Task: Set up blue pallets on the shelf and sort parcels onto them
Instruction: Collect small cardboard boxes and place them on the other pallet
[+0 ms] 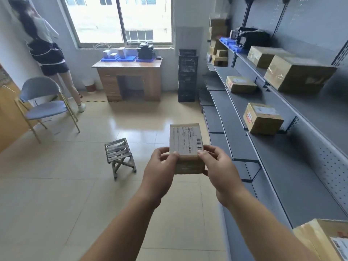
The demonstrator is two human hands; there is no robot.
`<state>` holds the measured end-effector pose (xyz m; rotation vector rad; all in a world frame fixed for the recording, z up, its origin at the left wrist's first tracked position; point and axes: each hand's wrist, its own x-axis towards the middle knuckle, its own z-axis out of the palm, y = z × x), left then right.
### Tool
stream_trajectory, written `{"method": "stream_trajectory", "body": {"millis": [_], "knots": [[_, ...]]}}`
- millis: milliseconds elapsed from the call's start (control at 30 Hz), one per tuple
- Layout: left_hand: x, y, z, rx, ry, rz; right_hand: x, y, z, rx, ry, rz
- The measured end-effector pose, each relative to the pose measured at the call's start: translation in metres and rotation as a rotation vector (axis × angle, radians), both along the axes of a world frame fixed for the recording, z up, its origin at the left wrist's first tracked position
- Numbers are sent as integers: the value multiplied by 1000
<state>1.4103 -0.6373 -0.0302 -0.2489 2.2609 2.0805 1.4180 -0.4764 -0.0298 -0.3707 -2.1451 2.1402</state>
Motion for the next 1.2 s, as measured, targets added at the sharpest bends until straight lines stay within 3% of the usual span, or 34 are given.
{"method": "stream_trajectory", "body": {"millis": [367,733,1200], "knots": [[-213,19,2,-21,3,-115,-200,20,-4,-31,-9,-82],[-439,77,19,-50,-1,-6,-448,76,5,-40,24,4],[-701,86,11,-9,-4,44,-717,84,-1,34,45,62]]}}
